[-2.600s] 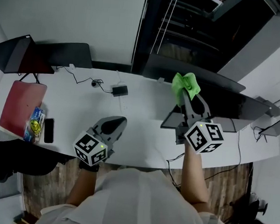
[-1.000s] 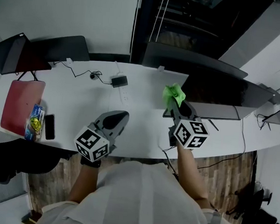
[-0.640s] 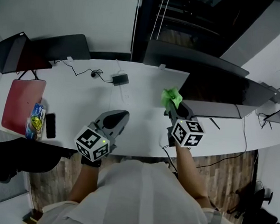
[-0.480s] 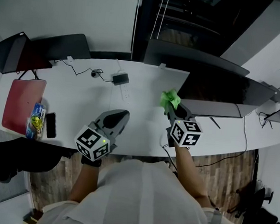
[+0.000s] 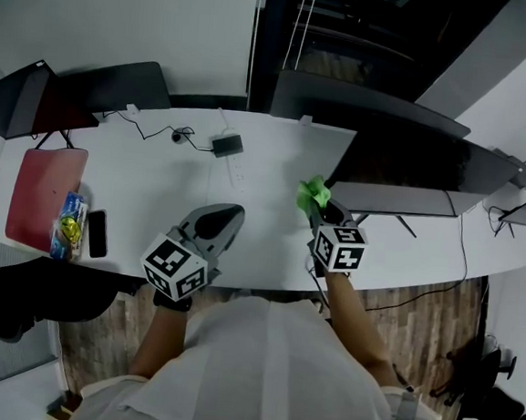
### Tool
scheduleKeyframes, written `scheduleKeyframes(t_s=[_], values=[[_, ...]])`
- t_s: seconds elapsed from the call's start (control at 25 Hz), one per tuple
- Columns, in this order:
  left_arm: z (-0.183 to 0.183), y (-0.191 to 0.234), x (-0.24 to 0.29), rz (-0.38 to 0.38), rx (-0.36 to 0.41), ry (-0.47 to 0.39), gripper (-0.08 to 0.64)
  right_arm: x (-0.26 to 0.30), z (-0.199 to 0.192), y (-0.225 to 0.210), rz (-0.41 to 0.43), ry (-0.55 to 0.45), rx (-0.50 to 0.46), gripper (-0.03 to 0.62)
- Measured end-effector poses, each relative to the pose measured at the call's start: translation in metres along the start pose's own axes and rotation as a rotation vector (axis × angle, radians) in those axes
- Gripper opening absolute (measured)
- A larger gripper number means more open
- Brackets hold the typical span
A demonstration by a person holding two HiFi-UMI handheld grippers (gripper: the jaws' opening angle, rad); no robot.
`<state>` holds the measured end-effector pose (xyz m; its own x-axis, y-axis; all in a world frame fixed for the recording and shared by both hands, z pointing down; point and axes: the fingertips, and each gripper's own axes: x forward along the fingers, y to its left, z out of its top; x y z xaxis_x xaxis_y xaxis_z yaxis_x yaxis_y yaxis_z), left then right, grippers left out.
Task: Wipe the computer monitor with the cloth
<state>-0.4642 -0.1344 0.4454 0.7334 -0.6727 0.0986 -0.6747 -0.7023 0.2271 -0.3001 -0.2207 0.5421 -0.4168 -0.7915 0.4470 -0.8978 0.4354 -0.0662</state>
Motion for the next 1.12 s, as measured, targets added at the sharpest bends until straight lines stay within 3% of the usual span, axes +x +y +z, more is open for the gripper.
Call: scheduleKeyframes(t_s=[1.12], values=[[-0.006, -0.005, -0.001, -0.006, 0.003, 0.020, 0.021, -0.003, -0.097, 0.007, 0.013, 0.233, -0.048, 0.072]])
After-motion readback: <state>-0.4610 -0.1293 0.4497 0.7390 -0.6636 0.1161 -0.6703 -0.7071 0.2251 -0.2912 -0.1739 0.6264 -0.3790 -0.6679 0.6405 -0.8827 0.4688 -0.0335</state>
